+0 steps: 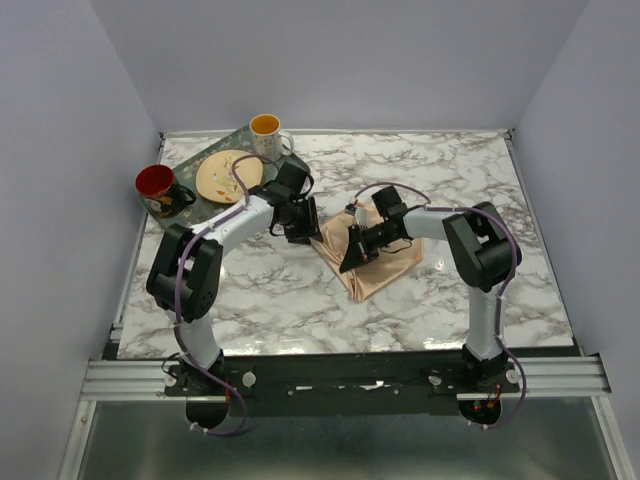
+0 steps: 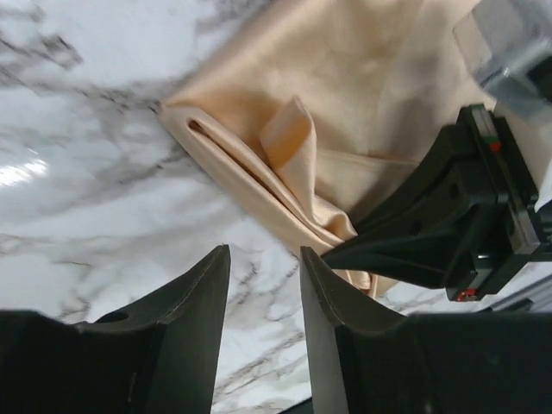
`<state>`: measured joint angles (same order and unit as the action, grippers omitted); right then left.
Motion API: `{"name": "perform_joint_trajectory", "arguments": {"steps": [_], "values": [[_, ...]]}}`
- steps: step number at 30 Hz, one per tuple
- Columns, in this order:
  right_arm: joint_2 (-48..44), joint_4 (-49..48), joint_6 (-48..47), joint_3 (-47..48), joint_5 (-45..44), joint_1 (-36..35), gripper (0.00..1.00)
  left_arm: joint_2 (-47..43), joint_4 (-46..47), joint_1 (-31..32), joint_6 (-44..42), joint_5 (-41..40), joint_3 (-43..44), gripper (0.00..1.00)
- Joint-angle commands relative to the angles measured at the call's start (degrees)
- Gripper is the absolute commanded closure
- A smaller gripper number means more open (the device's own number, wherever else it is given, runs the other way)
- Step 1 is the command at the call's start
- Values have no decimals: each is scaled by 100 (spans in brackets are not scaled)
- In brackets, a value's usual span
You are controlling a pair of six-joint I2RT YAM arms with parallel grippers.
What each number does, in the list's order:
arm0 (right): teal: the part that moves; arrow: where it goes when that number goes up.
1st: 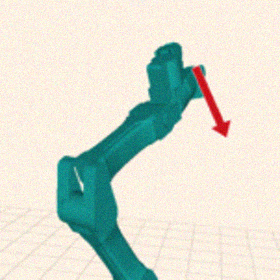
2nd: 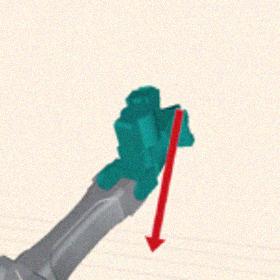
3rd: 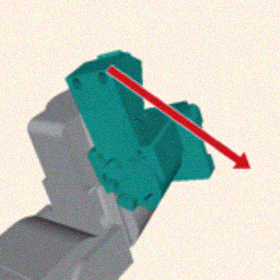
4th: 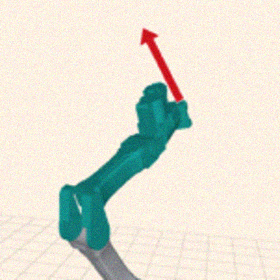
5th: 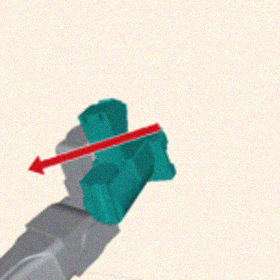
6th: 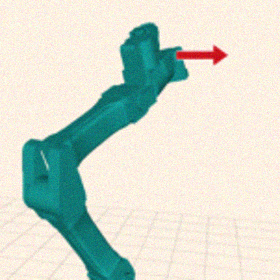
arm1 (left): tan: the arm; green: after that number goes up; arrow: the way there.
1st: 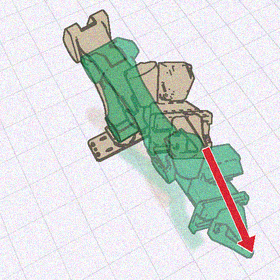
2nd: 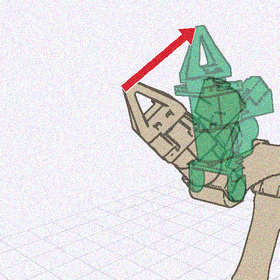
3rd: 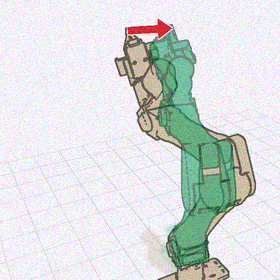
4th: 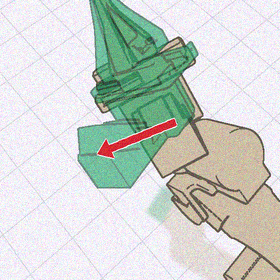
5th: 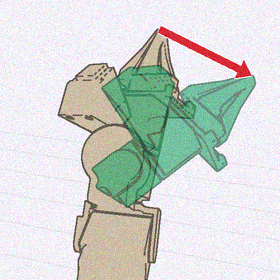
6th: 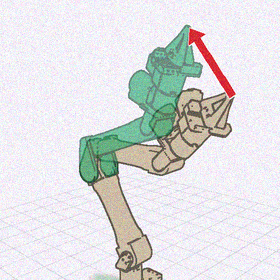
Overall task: Fold the napkin, place the utensils inside, and roll it up
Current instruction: Roll the napkin with the utensil
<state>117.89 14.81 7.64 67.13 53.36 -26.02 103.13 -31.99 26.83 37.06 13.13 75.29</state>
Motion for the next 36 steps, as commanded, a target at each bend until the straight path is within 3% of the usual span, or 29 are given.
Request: {"name": "perform_joint_trajectory", "arguments": {"steps": [1, 5, 9, 15, 18, 36], "values": [[252, 180, -122, -7, -256, 1, 100, -346, 289, 261, 845, 384, -681, 51], [253, 172, -105, 1, -256, 1, 99, -452, 1403, 288, 1864, 700, -1322, 50], [209, 180, -122, -25, -370, 1, 99, -400, 2143, 305, 2322, 858, -1543, 53], [261, 259, -210, -16, -502, 1, 99, 49, 2750, 314, 2727, 1236, -1429, 77], [305, 347, -315, 28, -546, 1, 99, 181, 2768, 314, 2702, 1254, -1254, 84], [393, 1050, -702, 511, -766, 1, 99, 664, 1837, 86, 1858, 533, -753, 92]]}}
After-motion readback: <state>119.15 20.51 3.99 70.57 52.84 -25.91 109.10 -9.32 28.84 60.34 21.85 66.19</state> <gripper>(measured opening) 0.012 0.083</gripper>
